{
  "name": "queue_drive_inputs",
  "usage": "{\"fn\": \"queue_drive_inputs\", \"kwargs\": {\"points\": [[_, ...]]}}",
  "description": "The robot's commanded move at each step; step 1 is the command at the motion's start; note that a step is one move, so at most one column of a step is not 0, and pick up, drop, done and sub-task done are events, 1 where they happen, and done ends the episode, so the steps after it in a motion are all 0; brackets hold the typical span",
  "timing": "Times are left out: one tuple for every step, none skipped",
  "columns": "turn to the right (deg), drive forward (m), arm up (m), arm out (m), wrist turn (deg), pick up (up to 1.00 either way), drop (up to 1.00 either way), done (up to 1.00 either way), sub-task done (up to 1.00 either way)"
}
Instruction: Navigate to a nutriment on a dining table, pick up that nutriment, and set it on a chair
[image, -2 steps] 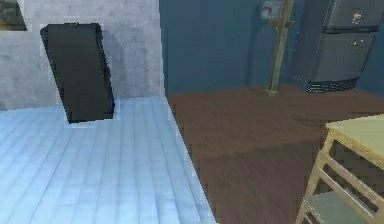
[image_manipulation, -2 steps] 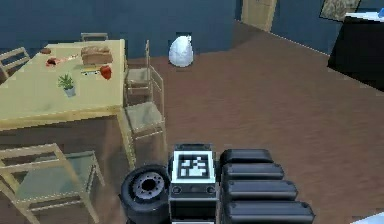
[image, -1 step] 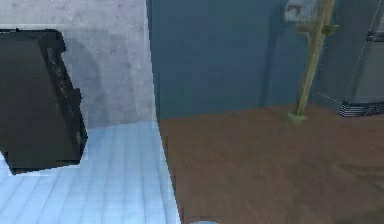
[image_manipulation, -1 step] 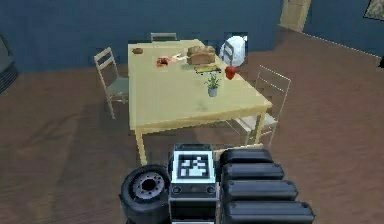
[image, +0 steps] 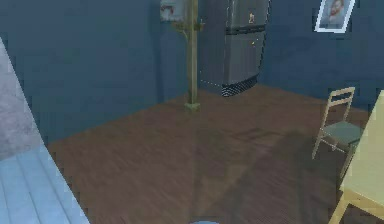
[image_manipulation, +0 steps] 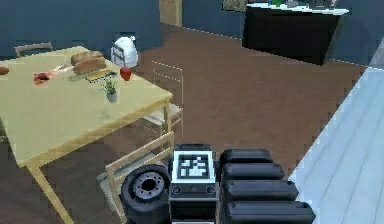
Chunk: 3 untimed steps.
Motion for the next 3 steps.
{"fn": "queue_drive_inputs", "kwargs": {"points": [[0.0,0.4,0.0,0.0,0.0,0.0,0.0,0.0,0.0],[-45.0,0.0,0.0,0.0,0.0,0.0,0.0,0.0,0.0],[-45.0,0.0,0.0,0.0,0.0,0.0,0.0,0.0,0.0]]}}
